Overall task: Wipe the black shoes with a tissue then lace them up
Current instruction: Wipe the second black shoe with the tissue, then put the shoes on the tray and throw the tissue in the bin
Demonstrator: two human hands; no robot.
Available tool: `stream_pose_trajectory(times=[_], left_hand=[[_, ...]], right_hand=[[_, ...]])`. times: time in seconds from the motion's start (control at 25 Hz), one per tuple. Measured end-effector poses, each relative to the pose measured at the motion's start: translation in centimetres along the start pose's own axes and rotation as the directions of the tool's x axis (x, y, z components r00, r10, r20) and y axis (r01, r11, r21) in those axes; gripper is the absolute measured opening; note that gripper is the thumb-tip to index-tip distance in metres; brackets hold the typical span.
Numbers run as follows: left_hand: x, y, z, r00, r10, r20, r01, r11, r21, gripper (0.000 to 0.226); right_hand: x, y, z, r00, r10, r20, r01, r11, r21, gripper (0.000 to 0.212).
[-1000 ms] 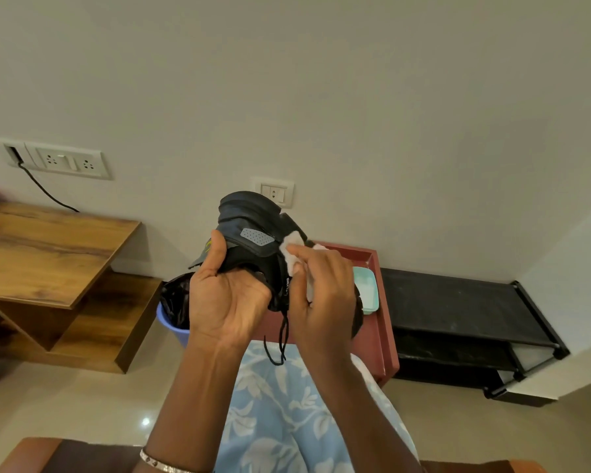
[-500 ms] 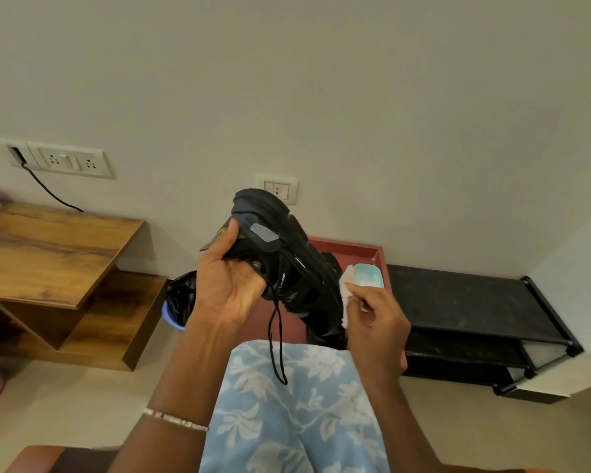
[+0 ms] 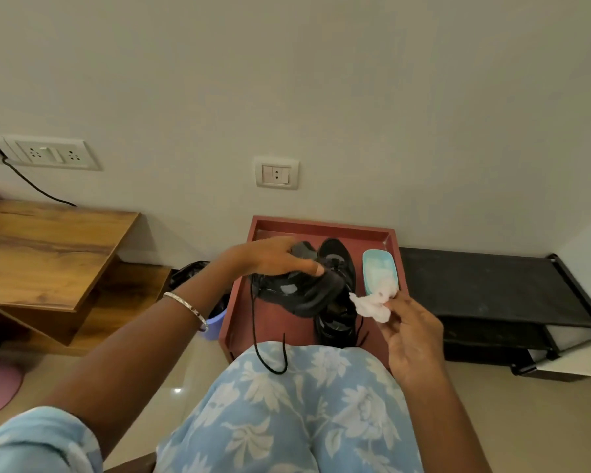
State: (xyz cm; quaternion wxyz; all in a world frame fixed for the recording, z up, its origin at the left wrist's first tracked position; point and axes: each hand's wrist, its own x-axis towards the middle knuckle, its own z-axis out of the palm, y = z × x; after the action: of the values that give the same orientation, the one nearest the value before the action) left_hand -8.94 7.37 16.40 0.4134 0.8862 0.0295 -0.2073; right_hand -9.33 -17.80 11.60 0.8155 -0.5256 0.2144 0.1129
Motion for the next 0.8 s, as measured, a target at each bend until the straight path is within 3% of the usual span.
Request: stream_pose_trajectory(times=[0.2, 0.36, 0.68, 0.8], left_hand=[[3.5, -4.5, 2.3, 0.996, -0.009, 0.083, -0.026, 0.912, 0.410, 0.038], [5.0, -7.9, 4.5, 1.000, -0.022, 0.004, 0.015, 0.764, 0.645, 0.034], [6.2, -11.1, 9.9, 0.991, 0.006, -0.135, 0.090, 0.713, 0.695, 0.041], [6.1, -11.9, 10.3, 0.972, -0.028, -0.235, 0.141, 0.866, 0.480, 0.040]], right_hand=[[1.1, 1.9, 0.6, 0.997, 0.070, 0.014, -0.070, 0.997, -0.040, 0.013], [2.5, 3.8, 1.1, 0.994, 0.106, 0.029, -0.102, 0.990, -0.101, 0.016], [3.4, 6.8, 2.1, 0.958, 0.255, 0.130, -0.241, 0.964, -0.115, 0.021], [3.4, 7.1, 2.7, 0.910, 0.343, 0.231, -0.344, 0.938, -0.038, 0.026]])
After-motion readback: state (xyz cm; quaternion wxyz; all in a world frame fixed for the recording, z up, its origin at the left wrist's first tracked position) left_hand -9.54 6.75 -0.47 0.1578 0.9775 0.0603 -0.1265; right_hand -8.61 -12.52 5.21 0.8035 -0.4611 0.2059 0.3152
